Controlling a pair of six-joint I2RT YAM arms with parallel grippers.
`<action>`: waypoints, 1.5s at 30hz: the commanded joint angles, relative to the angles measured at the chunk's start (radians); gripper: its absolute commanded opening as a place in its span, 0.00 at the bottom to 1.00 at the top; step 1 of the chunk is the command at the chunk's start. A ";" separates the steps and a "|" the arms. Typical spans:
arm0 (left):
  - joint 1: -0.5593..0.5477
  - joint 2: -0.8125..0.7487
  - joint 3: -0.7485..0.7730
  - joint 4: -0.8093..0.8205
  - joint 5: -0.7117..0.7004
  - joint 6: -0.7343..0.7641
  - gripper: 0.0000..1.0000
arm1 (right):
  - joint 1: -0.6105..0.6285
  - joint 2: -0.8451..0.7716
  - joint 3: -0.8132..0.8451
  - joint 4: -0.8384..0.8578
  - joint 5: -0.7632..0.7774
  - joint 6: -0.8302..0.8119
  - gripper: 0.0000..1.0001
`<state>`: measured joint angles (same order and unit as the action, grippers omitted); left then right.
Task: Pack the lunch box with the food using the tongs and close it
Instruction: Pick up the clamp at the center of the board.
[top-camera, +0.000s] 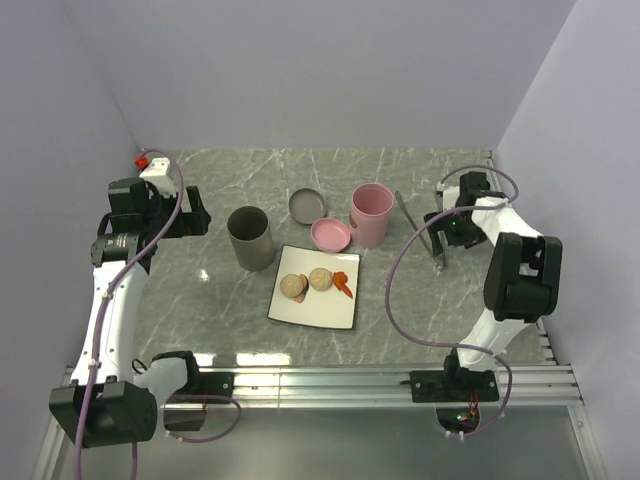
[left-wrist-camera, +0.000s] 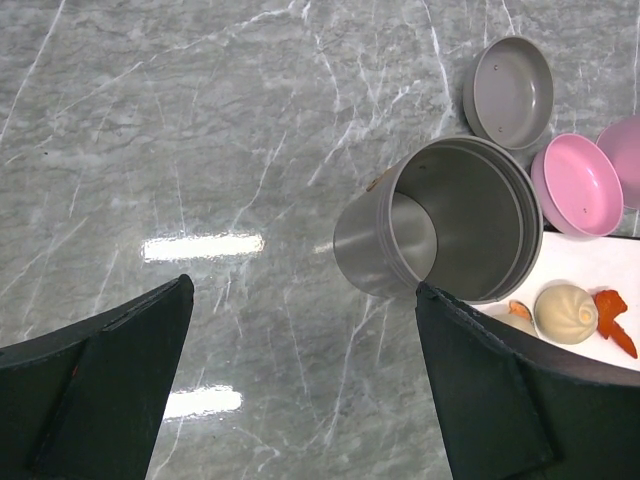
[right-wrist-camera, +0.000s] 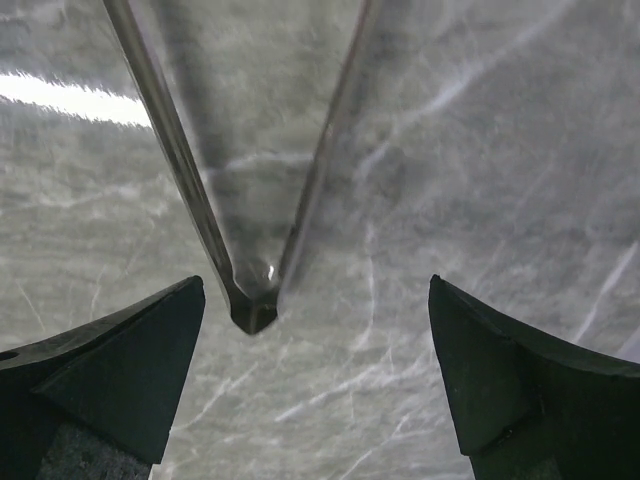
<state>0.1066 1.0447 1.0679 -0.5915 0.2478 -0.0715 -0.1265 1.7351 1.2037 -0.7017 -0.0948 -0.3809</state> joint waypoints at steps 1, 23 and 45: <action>-0.001 0.005 0.006 0.019 0.024 0.006 0.99 | 0.039 0.020 0.053 0.065 0.044 0.003 1.00; -0.002 0.051 0.027 0.030 -0.008 -0.027 0.99 | 0.088 0.216 0.177 0.149 -0.010 0.099 1.00; -0.002 0.054 0.027 0.033 0.007 -0.031 0.99 | 0.102 0.290 0.194 0.188 0.000 0.215 0.93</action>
<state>0.1066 1.1042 1.0679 -0.5877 0.2401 -0.0933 -0.0353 1.9881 1.3701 -0.5484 -0.0990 -0.2028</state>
